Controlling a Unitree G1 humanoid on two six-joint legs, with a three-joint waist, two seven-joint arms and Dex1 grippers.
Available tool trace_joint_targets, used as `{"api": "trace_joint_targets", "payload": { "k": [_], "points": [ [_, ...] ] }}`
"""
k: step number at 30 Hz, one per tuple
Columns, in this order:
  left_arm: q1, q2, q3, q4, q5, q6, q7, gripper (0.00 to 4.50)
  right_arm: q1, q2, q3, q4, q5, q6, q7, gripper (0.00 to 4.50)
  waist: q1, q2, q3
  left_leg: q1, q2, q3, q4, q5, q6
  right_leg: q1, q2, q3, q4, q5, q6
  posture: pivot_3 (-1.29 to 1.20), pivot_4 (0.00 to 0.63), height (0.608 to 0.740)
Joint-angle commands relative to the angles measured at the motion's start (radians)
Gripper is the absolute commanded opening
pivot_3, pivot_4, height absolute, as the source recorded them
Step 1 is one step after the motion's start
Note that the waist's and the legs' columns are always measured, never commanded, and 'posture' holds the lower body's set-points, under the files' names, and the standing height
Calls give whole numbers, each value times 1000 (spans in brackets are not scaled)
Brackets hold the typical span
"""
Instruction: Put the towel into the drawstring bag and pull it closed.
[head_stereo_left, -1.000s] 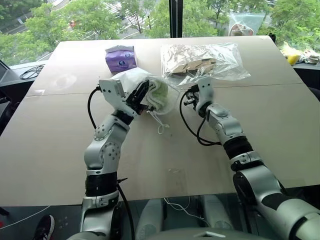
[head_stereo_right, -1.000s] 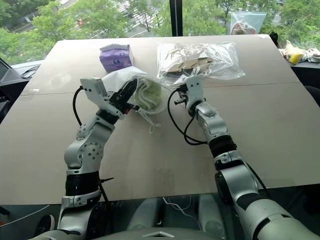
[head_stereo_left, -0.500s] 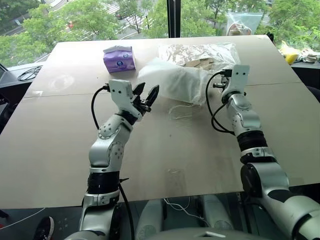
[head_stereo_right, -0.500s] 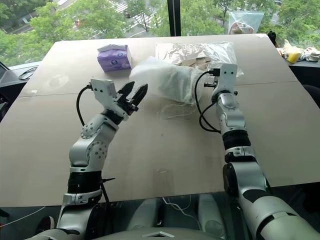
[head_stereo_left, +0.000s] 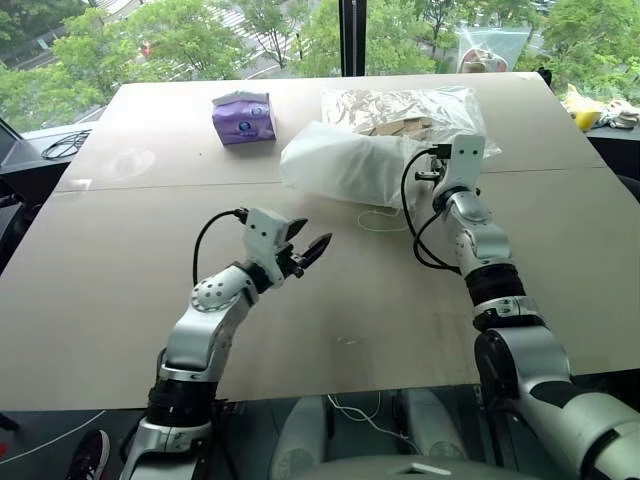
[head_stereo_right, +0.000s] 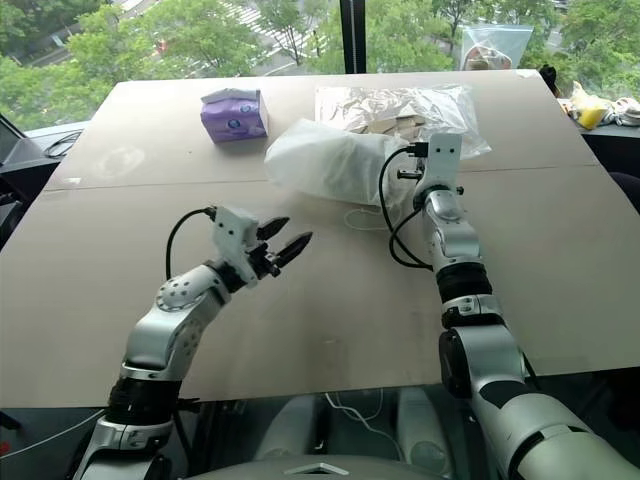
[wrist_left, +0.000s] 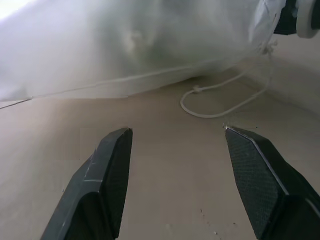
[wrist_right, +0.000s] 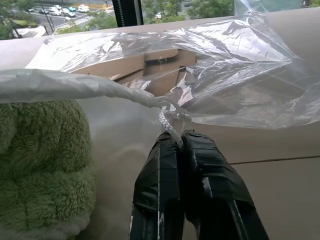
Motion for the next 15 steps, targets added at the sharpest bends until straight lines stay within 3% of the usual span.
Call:
{"api": "trace_joint_targets", "payload": {
  "k": [1,8,15],
  "points": [
    [-138,-50,-68,152,85,-95,-15,3012,-47,6,2,-7,-1,-16,10,0,0,0,0,-1,0,0,0,0,0,0,0,0,0,0,0,0,150,740],
    [-401,-148,-168,585,231,-290,-51,3012,-32,-3,-5,-40,-8,-6,4,0,-10,0,0,-1,0,0,-2,0,0,-1,0,1,-2,0,0,0,150,740],
    [-600,-272,-74,943,206,-323,-30,3012,8,-17,-15,-96,-11,12,-20,0,-3,0,0,-2,-1,0,-2,0,0,-1,0,0,-3,0,0,0,150,740]
  ]
}}
